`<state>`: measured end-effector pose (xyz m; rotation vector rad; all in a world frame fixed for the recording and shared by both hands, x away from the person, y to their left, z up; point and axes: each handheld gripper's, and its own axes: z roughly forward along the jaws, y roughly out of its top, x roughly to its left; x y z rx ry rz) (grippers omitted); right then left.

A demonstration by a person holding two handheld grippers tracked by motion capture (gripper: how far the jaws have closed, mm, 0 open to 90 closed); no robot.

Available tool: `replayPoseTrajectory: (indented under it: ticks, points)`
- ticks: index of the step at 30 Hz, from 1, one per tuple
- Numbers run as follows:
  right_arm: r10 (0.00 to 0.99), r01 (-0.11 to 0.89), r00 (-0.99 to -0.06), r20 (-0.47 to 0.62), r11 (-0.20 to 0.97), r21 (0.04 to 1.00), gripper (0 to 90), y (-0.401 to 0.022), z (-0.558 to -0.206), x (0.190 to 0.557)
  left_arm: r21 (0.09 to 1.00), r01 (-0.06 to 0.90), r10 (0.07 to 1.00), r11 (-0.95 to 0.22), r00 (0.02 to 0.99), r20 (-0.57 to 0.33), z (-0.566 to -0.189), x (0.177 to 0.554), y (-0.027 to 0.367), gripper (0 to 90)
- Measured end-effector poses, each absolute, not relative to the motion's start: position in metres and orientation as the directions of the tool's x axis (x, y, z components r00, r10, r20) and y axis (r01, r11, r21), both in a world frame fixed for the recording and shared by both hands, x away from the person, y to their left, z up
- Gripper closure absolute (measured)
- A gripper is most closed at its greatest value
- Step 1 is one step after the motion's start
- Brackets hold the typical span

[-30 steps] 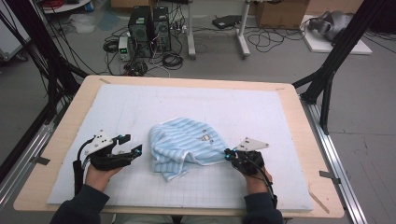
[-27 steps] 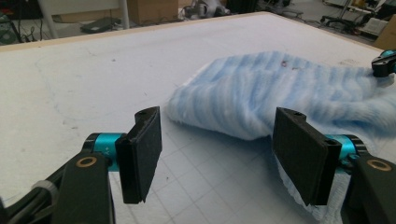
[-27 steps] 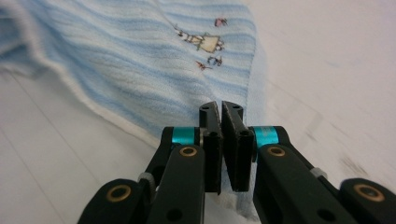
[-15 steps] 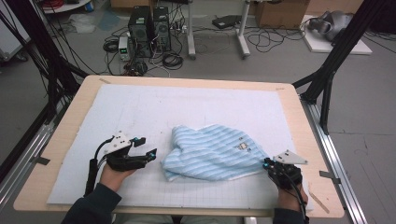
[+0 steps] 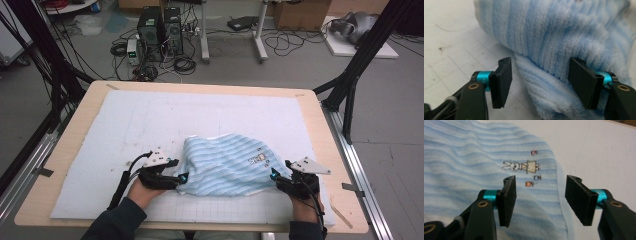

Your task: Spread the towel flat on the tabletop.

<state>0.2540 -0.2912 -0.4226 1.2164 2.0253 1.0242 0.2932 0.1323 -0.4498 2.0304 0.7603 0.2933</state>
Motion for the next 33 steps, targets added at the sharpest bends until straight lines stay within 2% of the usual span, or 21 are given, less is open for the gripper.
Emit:
replayPoseTrajectory:
  ticks: [1, 2, 6, 7, 14, 17, 20, 22, 25, 28, 33]
  points:
    - [0.895, 0.469, -0.44, -0.075, 0.299, 0.831, 39.0, -0.289, -0.422, 0.257, 0.819, 0.411, 0.616, -0.401, 0.783, -0.091, -0.45, 0.293, 0.13, 40.3]
    - [0.893, 0.469, -0.444, -0.074, 0.302, 0.83, 37.6, -0.286, -0.422, 0.26, 0.807, 0.421, 0.604, -0.414, 0.79, -0.103, -0.451, 0.293, 0.128, 47.2]
    - [0.883, 0.475, -0.464, -0.076, 0.321, 0.819, 36.1, -0.272, -0.424, 0.274, 0.798, 0.418, 0.613, -0.434, 0.787, -0.079, -0.45, 0.292, 0.126, 79.8]
    - [0.877, 0.478, -0.475, -0.075, 0.328, 0.815, 36.0, -0.268, -0.425, 0.278, 0.796, 0.431, 0.616, -0.425, 0.782, -0.095, -0.45, 0.294, 0.127, 81.9]
    - [0.832, 0.528, -0.548, -0.093, 0.429, 0.733, 37.1, -0.236, -0.44, 0.302, 0.811, 0.447, 0.687, -0.379, 0.722, -0.077, -0.443, 0.301, 0.148, 83.9]
    - [0.818, 0.541, -0.572, -0.069, 0.438, 0.718, 45.7, -0.227, -0.444, 0.305, 0.824, 0.454, 0.725, -0.339, 0.684, -0.079, -0.437, 0.307, 0.165, 84.1]
    - [0.802, 0.549, -0.596, -0.024, 0.429, 0.717, 60.9, -0.223, -0.444, 0.302, 0.835, 0.459, 0.757, -0.304, 0.649, -0.081, -0.43, 0.314, 0.18, 84.2]
    - [0.791, 0.563, -0.611, 0.016, 0.42, 0.712, 65.8, -0.222, -0.443, 0.3, 0.837, 0.459, 0.767, -0.297, 0.637, -0.078, -0.427, 0.317, 0.187, 84.2]
    - [0.759, 0.566, -0.649, 0.048, 0.44, 0.697, 82.3, -0.216, -0.441, 0.295, 0.839, 0.456, 0.78, -0.298, 0.623, -0.061, -0.426, 0.322, 0.192, 84.2]
    - [0.72, 0.537, -0.693, 0.041, 0.478, 0.695, 85.3, -0.206, -0.44, 0.287, 0.842, 0.459, 0.8, -0.284, 0.597, -0.056, -0.427, 0.326, 0.198, 84.2]
    - [0.632, 0.508, -0.768, 0.104, 0.503, 0.7, 85.6, -0.186, -0.442, 0.271, 0.858, 0.443, 0.831, -0.259, 0.556, -0.036, -0.422, 0.336, 0.208, 84.1]
